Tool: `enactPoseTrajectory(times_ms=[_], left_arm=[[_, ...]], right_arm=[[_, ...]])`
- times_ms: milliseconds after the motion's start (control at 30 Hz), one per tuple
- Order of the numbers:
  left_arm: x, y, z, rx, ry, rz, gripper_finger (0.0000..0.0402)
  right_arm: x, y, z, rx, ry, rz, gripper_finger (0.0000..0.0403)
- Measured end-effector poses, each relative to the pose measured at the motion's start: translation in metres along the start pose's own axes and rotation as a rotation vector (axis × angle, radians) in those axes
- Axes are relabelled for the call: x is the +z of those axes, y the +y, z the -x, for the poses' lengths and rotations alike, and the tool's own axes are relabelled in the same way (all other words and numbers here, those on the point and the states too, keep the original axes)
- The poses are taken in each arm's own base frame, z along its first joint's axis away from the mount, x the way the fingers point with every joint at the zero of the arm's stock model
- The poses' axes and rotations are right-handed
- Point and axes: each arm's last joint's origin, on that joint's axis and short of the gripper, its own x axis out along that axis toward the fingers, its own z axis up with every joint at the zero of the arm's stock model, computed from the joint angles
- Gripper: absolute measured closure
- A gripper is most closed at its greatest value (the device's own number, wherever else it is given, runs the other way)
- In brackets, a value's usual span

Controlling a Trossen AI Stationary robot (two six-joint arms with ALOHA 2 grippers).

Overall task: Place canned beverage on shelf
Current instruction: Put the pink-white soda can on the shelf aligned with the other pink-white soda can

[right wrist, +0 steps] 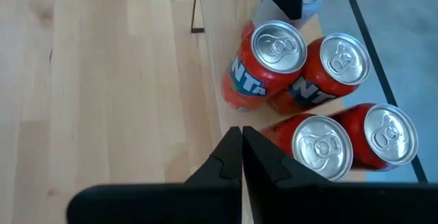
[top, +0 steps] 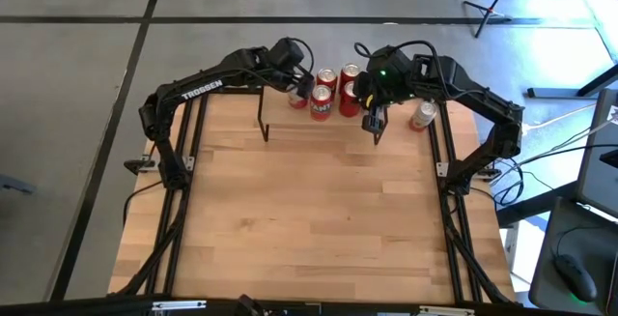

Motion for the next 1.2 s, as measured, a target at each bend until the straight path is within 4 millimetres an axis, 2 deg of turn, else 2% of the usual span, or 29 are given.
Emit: enactPoseTrajectory(times_ms=[233, 467, 733, 833, 967, 1033, 1200], left_arm=[[0.001, 0.002, 0.015, -0.066, 0.011, -0.061, 0.0038], [0.005, 0.014, 0.039, -0.111, -0.016, -0.121, 0.0036], [0.007, 0.017, 0.037, -0.173, 0.004, -0.241, 0.0043], [0.006, 0.017, 0.041, -0.182, -0.001, -0.266, 0.0043], [0.009, 0.021, 0.066, -0.197, -0.074, -0.268, 0.0043], [0.009, 0.025, 0.080, -0.202, -0.107, -0.285, 0.0043], [0.006, 0.037, 0.111, -0.165, -0.159, -0.323, 0.0043]], right_arm=[[-0.001, 0.000, 0.000, 0.000, 0.006, 0.004, 0.0400], [-0.001, -0.001, 0.000, -0.022, 0.014, 0.005, 0.0400], [-0.001, 0.000, 0.000, -0.016, 0.010, 0.006, 0.0400], [0.003, -0.001, 0.000, -0.024, -0.030, -0.056, 0.0400], [0.011, -0.003, 0.001, -0.043, -0.115, -0.059, 0.0400], [0.009, -0.003, 0.004, -0.056, -0.090, -0.083, 0.0400], [-0.007, -0.004, 0.040, -0.113, -0.040, -0.170, 0.0400]])
